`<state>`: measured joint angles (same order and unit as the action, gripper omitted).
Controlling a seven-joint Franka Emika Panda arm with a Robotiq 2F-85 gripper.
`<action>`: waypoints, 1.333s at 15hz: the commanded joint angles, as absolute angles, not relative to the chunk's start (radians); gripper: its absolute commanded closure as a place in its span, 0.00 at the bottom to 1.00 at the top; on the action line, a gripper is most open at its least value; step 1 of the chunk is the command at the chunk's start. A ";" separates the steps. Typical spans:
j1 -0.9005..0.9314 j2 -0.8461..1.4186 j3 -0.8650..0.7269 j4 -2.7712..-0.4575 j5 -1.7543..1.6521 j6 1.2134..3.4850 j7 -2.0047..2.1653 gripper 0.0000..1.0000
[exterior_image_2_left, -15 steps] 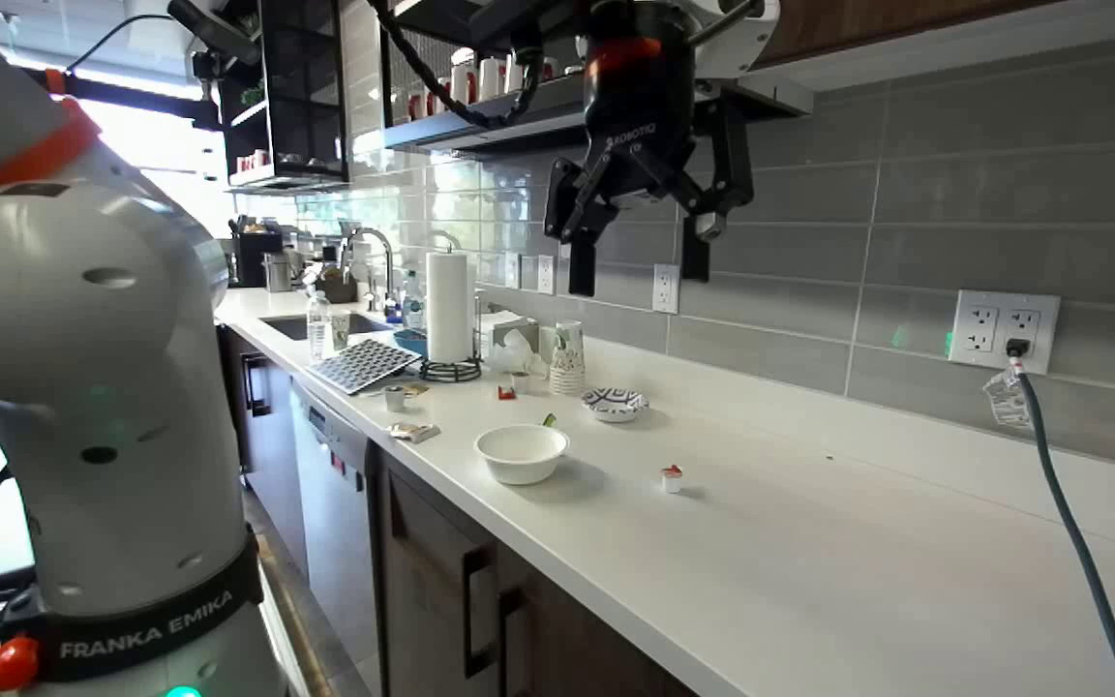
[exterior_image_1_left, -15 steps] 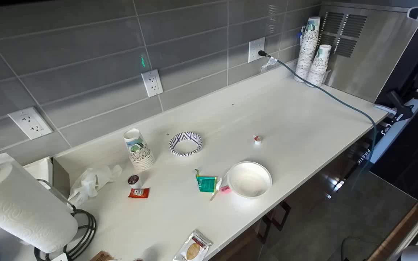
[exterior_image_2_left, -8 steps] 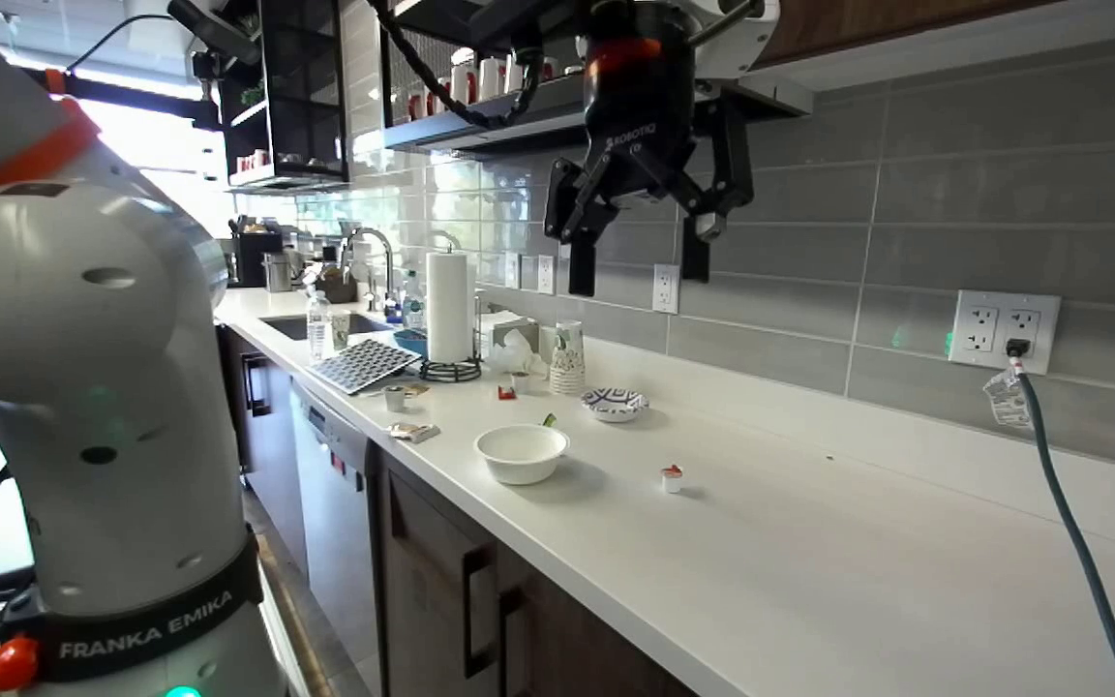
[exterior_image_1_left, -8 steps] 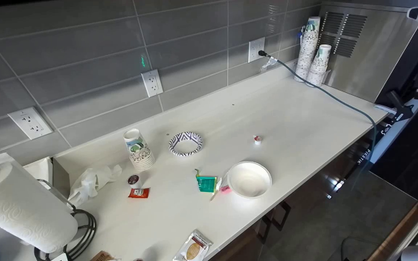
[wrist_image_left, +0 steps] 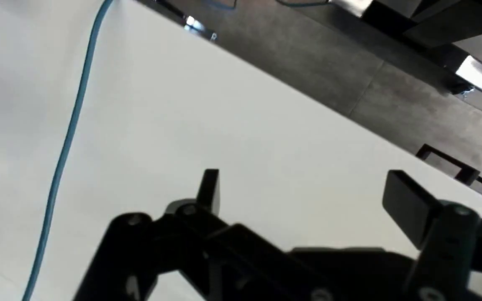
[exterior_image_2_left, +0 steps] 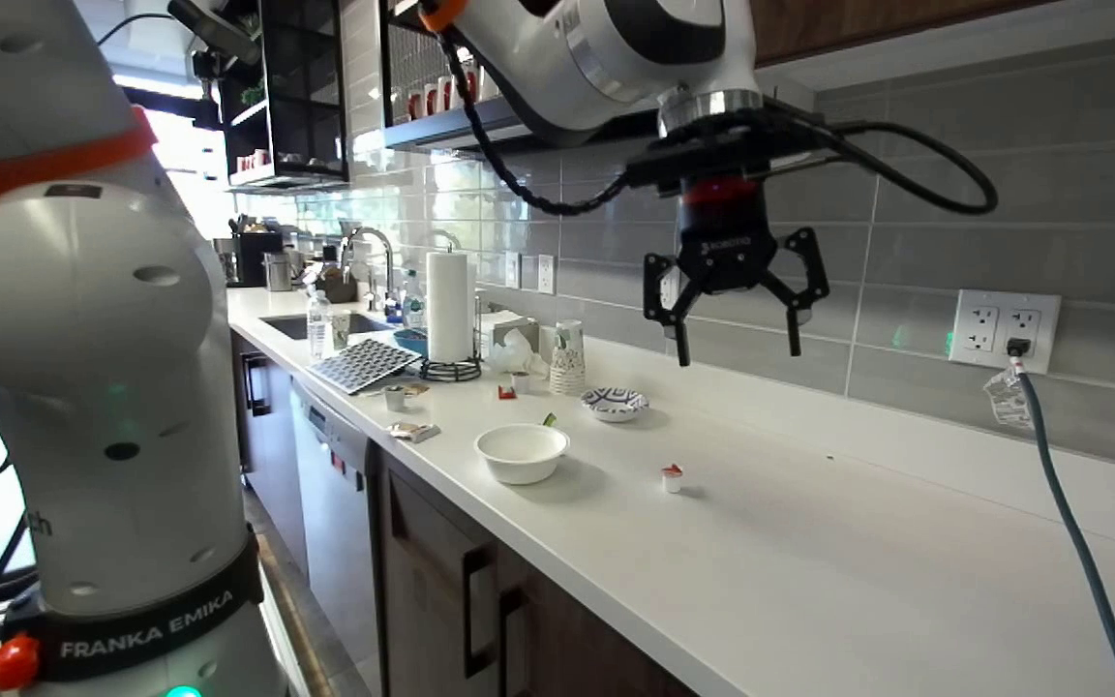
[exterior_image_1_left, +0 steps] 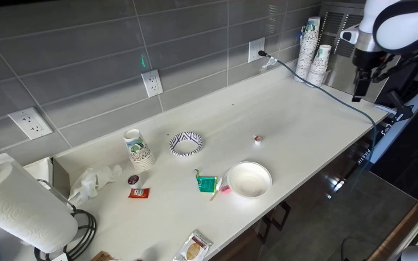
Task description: Pour the contents in the coffee pod on the right into the white bowl.
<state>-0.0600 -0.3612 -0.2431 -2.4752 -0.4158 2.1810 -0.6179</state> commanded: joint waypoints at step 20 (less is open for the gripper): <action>0.018 -0.124 -0.122 -2.502 0.114 2.595 -0.482 0.00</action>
